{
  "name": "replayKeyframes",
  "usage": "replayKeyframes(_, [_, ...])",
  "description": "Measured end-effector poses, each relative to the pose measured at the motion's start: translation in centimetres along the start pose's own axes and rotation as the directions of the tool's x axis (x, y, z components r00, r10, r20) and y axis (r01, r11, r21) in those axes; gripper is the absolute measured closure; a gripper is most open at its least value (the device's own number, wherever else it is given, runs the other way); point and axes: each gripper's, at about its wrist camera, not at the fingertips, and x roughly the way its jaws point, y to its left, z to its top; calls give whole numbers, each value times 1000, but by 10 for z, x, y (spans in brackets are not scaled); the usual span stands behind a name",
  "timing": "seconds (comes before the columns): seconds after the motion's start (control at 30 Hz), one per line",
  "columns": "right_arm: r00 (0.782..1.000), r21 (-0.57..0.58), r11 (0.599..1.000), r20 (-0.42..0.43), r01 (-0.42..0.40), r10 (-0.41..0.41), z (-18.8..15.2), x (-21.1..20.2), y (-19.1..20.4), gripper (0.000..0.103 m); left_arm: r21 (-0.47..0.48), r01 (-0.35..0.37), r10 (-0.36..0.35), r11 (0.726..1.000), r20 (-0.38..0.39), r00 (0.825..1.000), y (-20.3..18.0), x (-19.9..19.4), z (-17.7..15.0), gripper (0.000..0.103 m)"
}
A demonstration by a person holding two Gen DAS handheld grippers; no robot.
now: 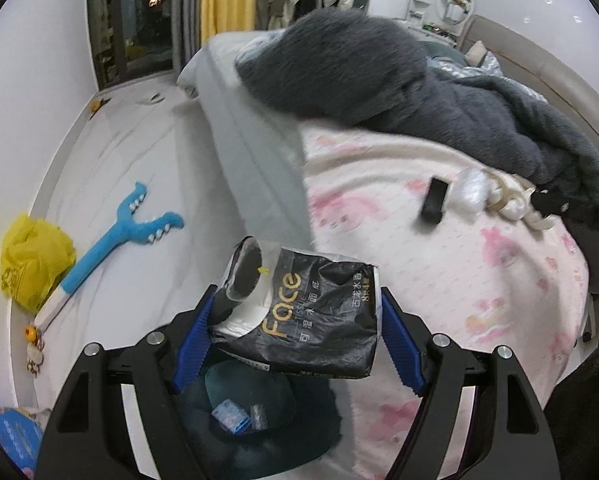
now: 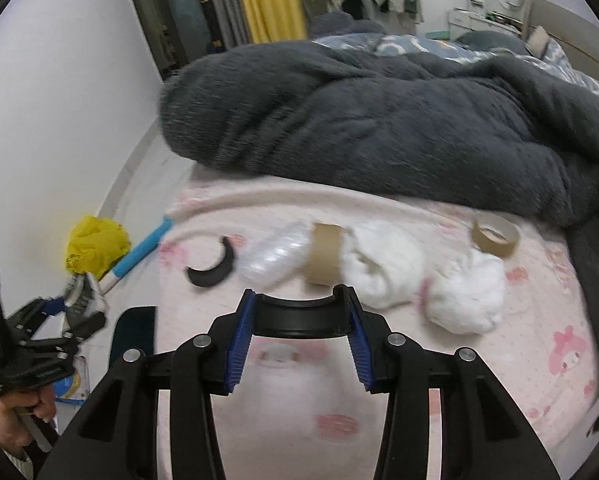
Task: Collect trash
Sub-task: 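Carry the black Face wrapper over the green bin and open the left gripper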
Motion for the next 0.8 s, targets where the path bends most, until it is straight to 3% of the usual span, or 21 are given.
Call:
replayKeyframes(0.47, [993, -74, 990, 20, -117, 119, 8, 7, 69, 59, -120, -42, 26, 992, -133, 991, 54, 24, -36, 24])
replayKeyframes(0.8, [981, -155, 969, -9, -194, 195, 4, 20, 128, 59, -202, -58, 3, 978, -266, 964, 85, 41, -64, 24])
